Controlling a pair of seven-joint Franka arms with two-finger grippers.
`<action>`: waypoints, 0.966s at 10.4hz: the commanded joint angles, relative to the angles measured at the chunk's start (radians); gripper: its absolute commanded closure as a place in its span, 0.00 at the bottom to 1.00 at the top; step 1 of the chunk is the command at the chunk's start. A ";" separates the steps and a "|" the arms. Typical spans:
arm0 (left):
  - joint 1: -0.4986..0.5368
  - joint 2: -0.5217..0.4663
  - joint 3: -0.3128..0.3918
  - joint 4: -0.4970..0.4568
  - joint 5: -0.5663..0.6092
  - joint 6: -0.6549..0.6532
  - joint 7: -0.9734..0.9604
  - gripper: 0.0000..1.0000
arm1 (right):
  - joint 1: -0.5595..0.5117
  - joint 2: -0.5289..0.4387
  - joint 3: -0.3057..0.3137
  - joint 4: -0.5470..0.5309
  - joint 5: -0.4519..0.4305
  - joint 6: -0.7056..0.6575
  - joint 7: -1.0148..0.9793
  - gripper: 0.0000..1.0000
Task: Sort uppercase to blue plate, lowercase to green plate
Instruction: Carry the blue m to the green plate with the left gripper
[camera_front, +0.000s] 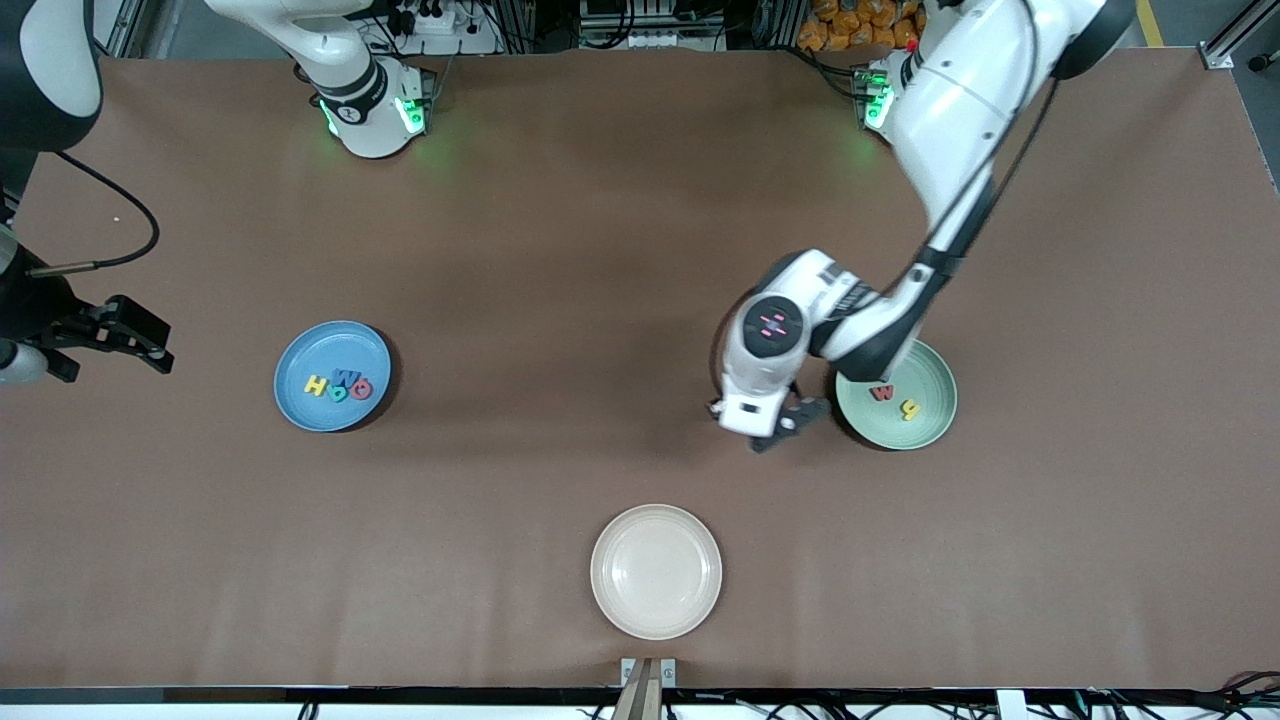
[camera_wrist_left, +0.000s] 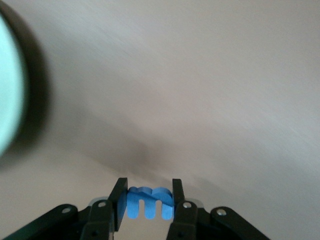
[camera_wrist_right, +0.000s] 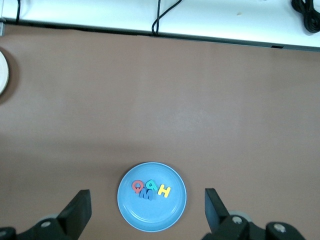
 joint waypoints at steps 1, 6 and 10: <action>0.103 -0.107 -0.008 -0.165 0.017 -0.003 0.105 1.00 | 0.004 0.009 0.013 0.054 -0.007 -0.085 0.059 0.00; 0.311 -0.225 -0.010 -0.304 0.017 -0.033 0.319 1.00 | -0.007 0.008 0.003 0.089 -0.004 -0.122 0.100 0.00; 0.393 -0.256 -0.008 -0.300 0.019 -0.122 0.342 0.00 | -0.175 0.006 0.142 0.095 -0.003 -0.127 0.099 0.00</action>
